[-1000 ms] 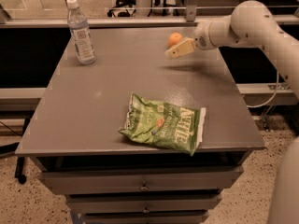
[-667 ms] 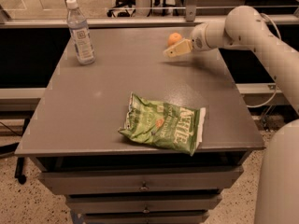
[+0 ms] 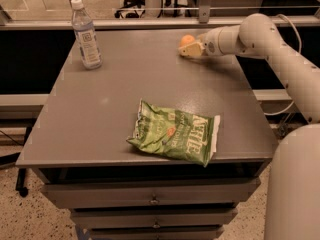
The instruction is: Move orange near green jalapeno chip bag
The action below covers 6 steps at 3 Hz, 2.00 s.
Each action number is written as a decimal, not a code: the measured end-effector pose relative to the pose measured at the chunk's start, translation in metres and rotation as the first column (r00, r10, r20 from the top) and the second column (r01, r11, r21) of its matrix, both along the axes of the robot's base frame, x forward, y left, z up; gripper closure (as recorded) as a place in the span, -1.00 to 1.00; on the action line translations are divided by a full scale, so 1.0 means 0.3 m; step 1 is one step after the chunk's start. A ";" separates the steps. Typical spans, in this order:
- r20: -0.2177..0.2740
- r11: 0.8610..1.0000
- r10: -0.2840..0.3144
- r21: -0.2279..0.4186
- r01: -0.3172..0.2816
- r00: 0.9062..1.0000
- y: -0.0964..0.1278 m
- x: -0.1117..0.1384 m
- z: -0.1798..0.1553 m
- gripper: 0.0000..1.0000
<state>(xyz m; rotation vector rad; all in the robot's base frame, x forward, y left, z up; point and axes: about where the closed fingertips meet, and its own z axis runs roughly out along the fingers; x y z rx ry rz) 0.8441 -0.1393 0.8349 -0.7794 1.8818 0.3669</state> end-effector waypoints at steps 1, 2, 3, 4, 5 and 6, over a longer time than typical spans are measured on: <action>0.027 1.000 -0.016 0.022 0.015 1.000 -0.019 0.013 0.031 0.27; 0.059 0.999 -0.011 0.034 0.009 0.998 -0.036 -0.016 0.092 0.74; 0.054 0.994 0.093 0.054 -0.095 0.994 -0.006 -0.176 0.165 1.00; 0.056 0.981 0.185 0.045 -0.187 0.981 0.033 -0.322 0.235 1.00; 0.056 0.981 0.184 0.045 -0.187 0.981 0.033 -0.322 0.235 1.00; 0.039 0.975 0.212 0.055 -0.214 0.977 0.054 -0.310 0.214 1.00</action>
Offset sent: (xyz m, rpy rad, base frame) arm -0.0179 -0.0249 0.0563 0.0458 -0.1081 -0.0110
